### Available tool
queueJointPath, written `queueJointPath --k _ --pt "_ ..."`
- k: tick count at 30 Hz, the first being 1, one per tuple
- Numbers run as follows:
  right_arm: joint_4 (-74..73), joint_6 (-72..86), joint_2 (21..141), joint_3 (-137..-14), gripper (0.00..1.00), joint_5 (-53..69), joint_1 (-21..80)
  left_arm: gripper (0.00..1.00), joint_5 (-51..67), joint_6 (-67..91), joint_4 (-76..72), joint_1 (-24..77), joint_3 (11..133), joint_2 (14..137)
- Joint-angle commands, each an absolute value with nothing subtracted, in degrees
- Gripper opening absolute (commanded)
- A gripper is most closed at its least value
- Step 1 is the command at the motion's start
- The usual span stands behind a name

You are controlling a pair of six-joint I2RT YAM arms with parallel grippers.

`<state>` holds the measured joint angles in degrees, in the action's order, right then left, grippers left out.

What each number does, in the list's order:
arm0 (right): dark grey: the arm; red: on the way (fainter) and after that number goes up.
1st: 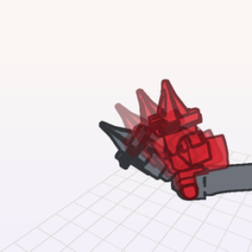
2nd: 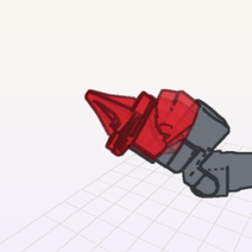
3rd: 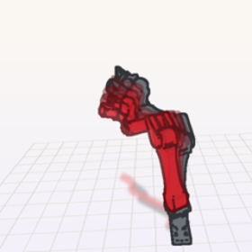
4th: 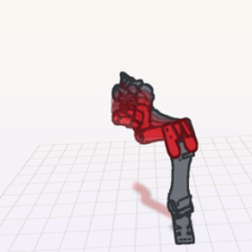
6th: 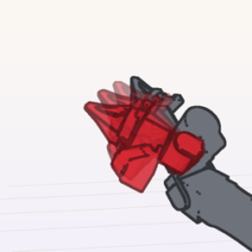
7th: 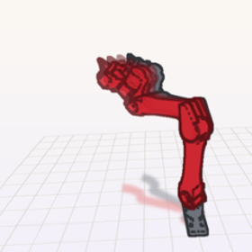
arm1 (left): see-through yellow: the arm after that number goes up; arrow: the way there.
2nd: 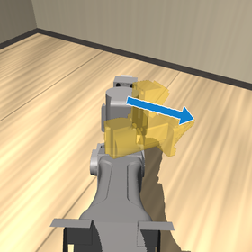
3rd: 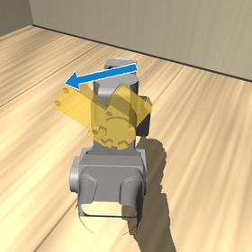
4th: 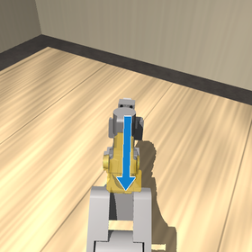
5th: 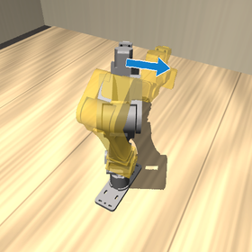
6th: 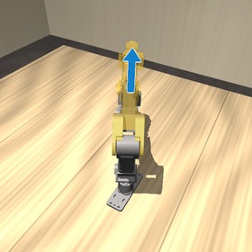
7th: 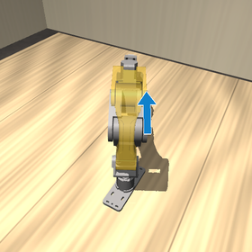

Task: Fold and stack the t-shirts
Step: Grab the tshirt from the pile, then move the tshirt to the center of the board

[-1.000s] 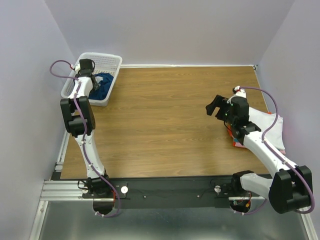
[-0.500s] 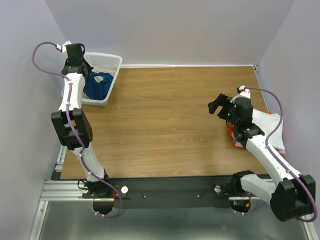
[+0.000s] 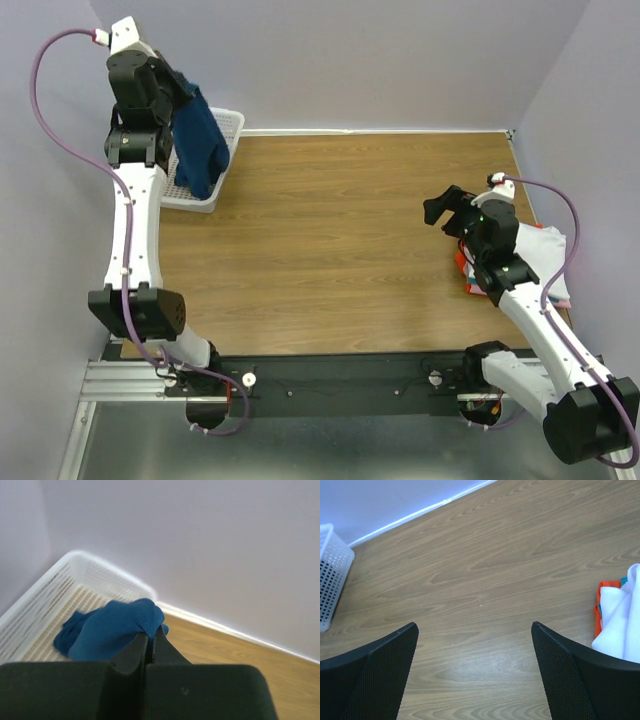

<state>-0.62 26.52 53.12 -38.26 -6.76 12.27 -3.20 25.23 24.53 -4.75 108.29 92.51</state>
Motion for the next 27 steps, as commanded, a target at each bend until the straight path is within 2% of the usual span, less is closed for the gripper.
queueJointPath --k 1,5,15,20,23,27 --pt "-1.4 27.3 51.7 -37.4 1.00 -7.6 12.0 0.00 4.0 20.8 16.1 -1.0 113.5 84.9" --pt "-1.3 27.8 50.3 -37.4 1.00 -9.5 12.0 0.00 14.0 18.8 12.6 4.9 118.4 81.4" --pt "-1.1 27.8 47.9 -36.8 1.00 -11.2 12.1 0.00 28.5 19.0 7.6 17.1 121.0 78.2" --pt "-1.0 27.5 46.9 -36.7 1.00 -11.4 12.1 0.00 28.1 17.8 7.1 25.9 122.9 79.5" --pt "-1.0 27.4 46.0 -36.1 1.00 -12.0 12.1 0.00 27.2 18.5 4.5 27.9 119.0 78.6" --pt "-1.1 26.7 45.5 -35.9 1.00 -11.7 12.1 0.00 24.4 20.6 0.3 29.1 104.6 76.7"
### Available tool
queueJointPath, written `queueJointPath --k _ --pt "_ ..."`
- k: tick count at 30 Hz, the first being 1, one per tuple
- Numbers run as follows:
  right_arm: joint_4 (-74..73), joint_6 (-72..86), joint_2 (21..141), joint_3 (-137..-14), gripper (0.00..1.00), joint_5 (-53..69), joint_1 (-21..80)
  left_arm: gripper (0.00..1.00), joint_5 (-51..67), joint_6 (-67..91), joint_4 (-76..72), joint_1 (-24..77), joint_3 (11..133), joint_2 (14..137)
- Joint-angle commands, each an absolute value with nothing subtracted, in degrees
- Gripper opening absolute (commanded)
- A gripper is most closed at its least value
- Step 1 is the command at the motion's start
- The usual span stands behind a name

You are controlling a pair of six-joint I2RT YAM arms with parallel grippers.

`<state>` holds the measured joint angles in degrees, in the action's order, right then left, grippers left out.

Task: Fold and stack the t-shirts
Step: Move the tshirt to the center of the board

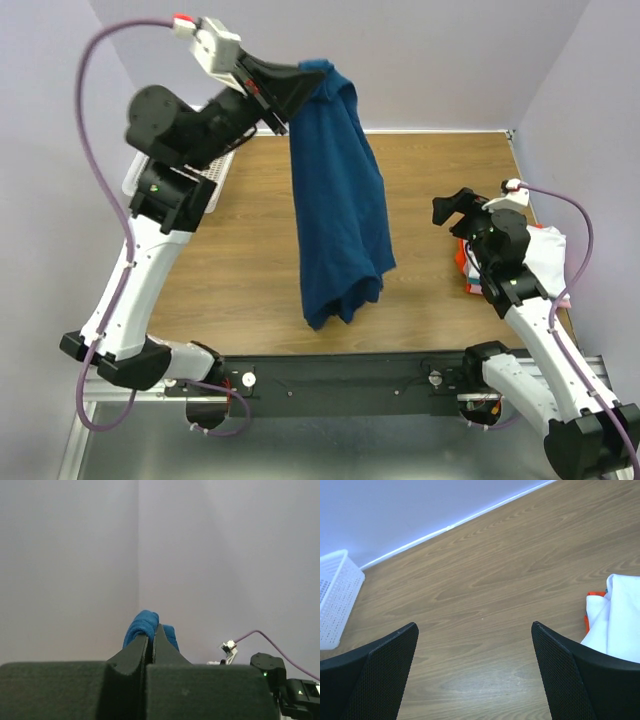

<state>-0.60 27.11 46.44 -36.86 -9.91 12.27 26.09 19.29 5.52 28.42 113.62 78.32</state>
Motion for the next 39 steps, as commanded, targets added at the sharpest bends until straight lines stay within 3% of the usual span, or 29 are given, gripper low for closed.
queueJointPath --k 1,6,7,13,16,24,32,35,39 --pt "-1.0 26.4 45.7 -35.8 1.00 -11.4 12.1 0.00 23.0 21.3 -1.2 29.1 100.5 75.9" --pt "-1.5 25.5 50.3 -36.1 1.00 -6.7 12.0 0.00 8.9 25.0 -7.1 29.1 79.1 73.7" --pt "-1.8 24.4 52.6 -36.6 1.00 -2.7 12.1 0.00 6.0 27.3 -8.9 28.9 69.8 74.2" --pt "-8.7 21.9 61.6 -40.0 1.00 8.2 12.2 0.00 3.5 31.3 -10.0 27.2 58.5 78.9" --pt "-10.2 22.9 65.0 -39.6 0.98 12.5 13.2 0.00 4.5 31.7 -10.4 25.7 55.6 81.8" --pt "-13.4 26.5 69.7 -39.6 0.98 10.4 25.2 0.00 4.7 32.0 -10.9 24.1 51.9 85.4" --pt "-15.3 31.2 73.9 -38.0 0.98 9.5 27.6 0.00 4.6 32.1 -11.8 23.3 49.4 85.0" --pt "-15.2 31.5 73.9 -37.4 0.95 9.5 28.0 0.00 4.4 32.1 -11.7 23.3 49.0 85.1" --pt "-15.2 31.4 74.9 -37.4 0.84 9.2 28.1 0.00 4.7 32.3 -12.0 23.2 48.9 85.3"
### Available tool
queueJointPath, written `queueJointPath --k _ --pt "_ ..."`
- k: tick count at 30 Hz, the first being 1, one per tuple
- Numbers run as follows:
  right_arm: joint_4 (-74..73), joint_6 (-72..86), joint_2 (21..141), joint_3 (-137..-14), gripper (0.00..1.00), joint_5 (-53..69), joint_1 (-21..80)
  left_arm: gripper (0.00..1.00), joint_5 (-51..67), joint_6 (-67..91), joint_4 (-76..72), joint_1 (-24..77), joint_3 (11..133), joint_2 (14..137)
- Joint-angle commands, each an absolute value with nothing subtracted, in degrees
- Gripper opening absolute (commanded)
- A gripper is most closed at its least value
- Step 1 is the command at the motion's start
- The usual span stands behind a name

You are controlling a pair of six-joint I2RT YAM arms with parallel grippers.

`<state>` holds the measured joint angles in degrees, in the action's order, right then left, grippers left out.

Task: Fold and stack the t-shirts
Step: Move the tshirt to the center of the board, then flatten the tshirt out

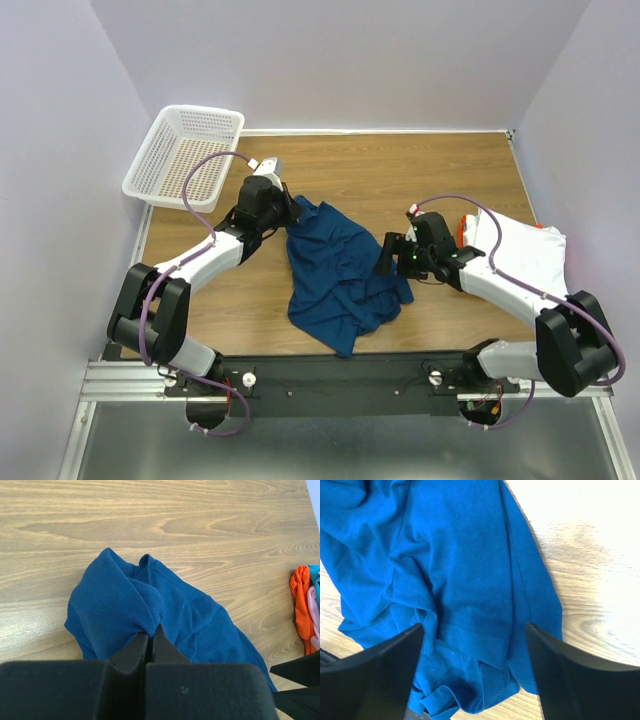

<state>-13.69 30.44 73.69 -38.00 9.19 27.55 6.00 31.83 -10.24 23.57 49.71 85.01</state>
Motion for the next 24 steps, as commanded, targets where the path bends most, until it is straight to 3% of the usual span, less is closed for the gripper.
queueJointPath --k 1,6,7,10,14,20,23,24 --pt "-15.2 31.4 75.2 -37.4 0.81 9.2 28.1 0.00 4.7 32.3 -12.0 23.2 48.9 85.2" --pt "-15.2 31.6 76.8 -37.6 0.79 7.6 28.5 0.00 4.7 32.3 -11.9 23.0 48.9 84.8" --pt "-15.3 31.6 76.9 -37.5 0.73 7.3 28.5 0.00 4.7 32.3 -11.9 23.0 48.8 84.8" --pt "-15.3 31.6 77.3 -37.4 0.68 7.0 28.6 0.00 4.7 32.3 -11.9 23.0 48.7 84.6" --pt "-15.4 31.5 77.4 -37.4 0.38 6.9 28.7 0.00 4.9 32.5 -11.7 23.0 48.9 84.6" --pt "-16.1 31.2 76.7 -37.4 0.17 6.7 28.9 0.00 4.7 32.5 -11.5 22.9 48.9 84.3" --pt "-17.0 30.8 76.8 -37.4 0.11 6.9 29.0 0.00 4.7 32.6 -11.5 22.9 49.0 84.2" --pt "-17.1 30.2 76.9 -37.4 0.04 6.9 29.1 0.00 4.6 32.7 -11.5 22.9 49.0 84.0"
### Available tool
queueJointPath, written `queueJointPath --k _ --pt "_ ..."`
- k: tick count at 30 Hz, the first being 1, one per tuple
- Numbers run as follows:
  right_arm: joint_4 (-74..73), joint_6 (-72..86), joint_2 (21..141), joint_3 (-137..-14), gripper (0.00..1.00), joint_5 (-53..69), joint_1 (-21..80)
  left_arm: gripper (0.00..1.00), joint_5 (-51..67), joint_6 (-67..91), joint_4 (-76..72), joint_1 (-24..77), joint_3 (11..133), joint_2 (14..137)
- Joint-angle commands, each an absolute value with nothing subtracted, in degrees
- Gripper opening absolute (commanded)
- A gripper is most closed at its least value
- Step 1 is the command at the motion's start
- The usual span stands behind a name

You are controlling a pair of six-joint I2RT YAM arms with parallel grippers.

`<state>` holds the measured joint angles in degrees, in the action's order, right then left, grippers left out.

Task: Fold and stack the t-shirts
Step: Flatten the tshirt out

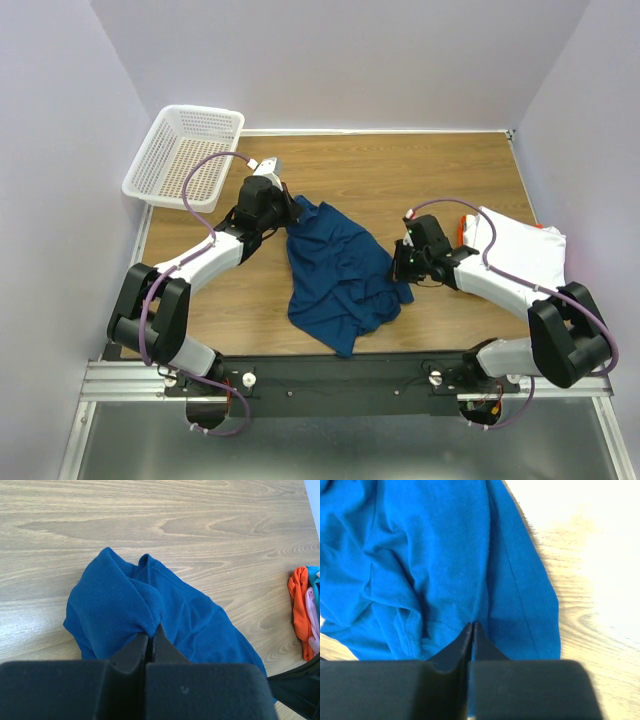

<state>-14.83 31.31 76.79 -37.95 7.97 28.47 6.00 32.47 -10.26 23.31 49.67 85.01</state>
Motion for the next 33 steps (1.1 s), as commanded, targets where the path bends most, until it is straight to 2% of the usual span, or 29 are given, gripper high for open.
queueJointPath --k 1,9,22,24,33 --pt "-17.7 29.9 77.0 -37.5 0.02 7.1 29.1 0.00 4.6 32.6 -11.5 22.9 49.0 83.9" --pt "-22.0 23.0 74.6 -41.4 0.01 0.6 30.0 0.00 3.4 32.6 -10.3 22.9 49.5 82.9" --pt "-23.3 14.9 67.6 -59.7 0.01 -28.0 30.8 0.00 -4.0 33.4 -1.7 22.8 60.4 77.9" --pt "-22.8 10.4 67.1 -67.9 0.01 -38.9 30.8 0.00 -6.2 33.8 -0.1 22.8 66.2 75.8" --pt "-17.9 0.5 64.4 -85.3 0.01 -38.6 30.8 0.00 -5.4 32.9 3.0 22.9 81.5 69.4"
